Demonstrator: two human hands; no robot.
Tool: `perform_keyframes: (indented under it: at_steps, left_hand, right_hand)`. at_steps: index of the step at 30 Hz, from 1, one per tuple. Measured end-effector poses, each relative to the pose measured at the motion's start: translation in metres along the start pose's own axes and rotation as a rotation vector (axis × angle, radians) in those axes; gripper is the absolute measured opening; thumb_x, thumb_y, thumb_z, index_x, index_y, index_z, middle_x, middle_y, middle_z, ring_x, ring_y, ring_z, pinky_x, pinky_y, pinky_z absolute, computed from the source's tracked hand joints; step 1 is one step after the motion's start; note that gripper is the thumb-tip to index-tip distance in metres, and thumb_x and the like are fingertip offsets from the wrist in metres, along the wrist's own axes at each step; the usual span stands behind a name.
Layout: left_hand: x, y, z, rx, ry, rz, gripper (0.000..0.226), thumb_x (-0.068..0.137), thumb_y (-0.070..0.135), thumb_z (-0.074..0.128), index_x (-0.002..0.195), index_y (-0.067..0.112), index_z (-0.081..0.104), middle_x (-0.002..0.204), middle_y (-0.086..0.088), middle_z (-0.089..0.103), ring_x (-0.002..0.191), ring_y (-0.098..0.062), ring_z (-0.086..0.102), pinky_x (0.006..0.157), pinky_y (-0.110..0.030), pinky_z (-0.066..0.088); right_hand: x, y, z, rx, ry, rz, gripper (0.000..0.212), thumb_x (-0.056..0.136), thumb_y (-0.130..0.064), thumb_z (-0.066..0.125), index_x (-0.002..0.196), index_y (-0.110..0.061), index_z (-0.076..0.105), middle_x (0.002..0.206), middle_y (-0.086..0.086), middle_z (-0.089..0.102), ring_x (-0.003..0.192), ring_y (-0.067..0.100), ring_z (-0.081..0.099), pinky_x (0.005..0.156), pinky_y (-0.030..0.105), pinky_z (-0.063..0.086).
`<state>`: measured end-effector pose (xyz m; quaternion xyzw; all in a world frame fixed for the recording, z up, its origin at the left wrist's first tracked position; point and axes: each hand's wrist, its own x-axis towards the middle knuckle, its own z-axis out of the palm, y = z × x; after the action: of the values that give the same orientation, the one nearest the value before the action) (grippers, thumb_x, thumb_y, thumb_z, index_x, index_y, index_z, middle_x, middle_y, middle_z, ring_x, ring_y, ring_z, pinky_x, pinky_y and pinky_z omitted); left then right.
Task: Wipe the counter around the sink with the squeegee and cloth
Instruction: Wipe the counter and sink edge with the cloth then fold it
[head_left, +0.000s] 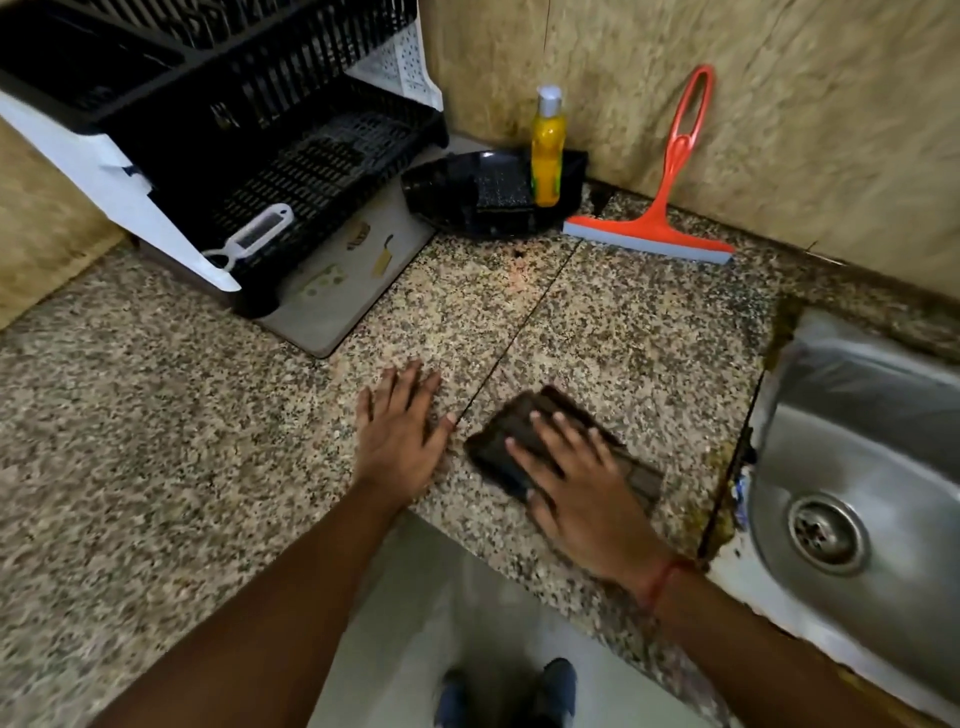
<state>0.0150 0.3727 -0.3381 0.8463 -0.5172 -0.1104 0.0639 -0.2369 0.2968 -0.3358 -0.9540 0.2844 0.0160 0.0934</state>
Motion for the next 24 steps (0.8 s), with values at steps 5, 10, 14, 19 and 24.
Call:
perform_keyframes:
  at_steps: [5,10,14,19,24]
  left_hand:
    - [-0.001,0.004,0.001,0.131,-0.048,0.074,0.08,0.086,0.08,0.005,0.153,0.04,-0.01,0.162,0.003,-0.022,0.149,-0.029,-0.017,0.116,-0.062,-0.01]
    - [-0.006,0.007,-0.004,0.165,-0.095,0.079,0.083,0.084,0.082,0.001,0.151,0.036,-0.017,0.162,-0.003,-0.022,0.147,-0.035,-0.02,0.115,-0.064,-0.01]
    - [-0.024,0.02,-0.006,0.134,-0.039,0.206,0.082,0.086,0.079,0.007,0.154,0.036,-0.009,0.163,-0.002,-0.02,0.149,-0.033,-0.016,0.117,-0.06,-0.01]
    - [-0.048,0.033,0.015,0.171,-0.081,0.32,0.076,0.087,0.077,0.003,0.153,0.039,-0.008,0.163,0.003,-0.019,0.15,-0.029,-0.015,0.119,-0.06,-0.005]
    - [-0.045,0.03,0.017,0.159,-0.058,0.33,0.082,0.085,0.083,0.007,0.154,0.04,-0.003,0.164,0.003,-0.015,0.15,-0.028,-0.015,0.119,-0.059,-0.006]
  right_hand:
    - [0.039,0.019,-0.012,0.032,0.113,0.628,0.067,0.094,-0.05,0.007,0.158,-0.028,0.005,0.163,0.018,0.003,0.15,0.039,0.003,0.118,0.061,0.011]
    - [-0.06,-0.066,0.008,0.049,0.058,0.251,0.061,0.097,-0.043,0.03,0.156,-0.033,0.018,0.165,0.011,0.011,0.151,0.034,0.01,0.119,0.059,0.013]
    - [-0.068,0.018,0.002,0.008,0.124,0.622,0.064,0.095,-0.052,0.015,0.156,-0.035,0.013,0.165,0.011,0.009,0.151,0.032,0.008,0.118,0.06,0.014]
    - [-0.055,-0.054,0.008,0.002,0.094,0.565,0.065,0.094,-0.049,0.022,0.157,-0.032,0.017,0.164,0.014,0.011,0.15,0.035,0.011,0.116,0.063,0.015]
    - [-0.107,-0.002,0.008,0.013,0.12,0.593,0.06,0.098,-0.052,0.018,0.156,-0.037,0.012,0.165,0.007,0.006,0.151,0.03,0.01,0.118,0.059,0.015]
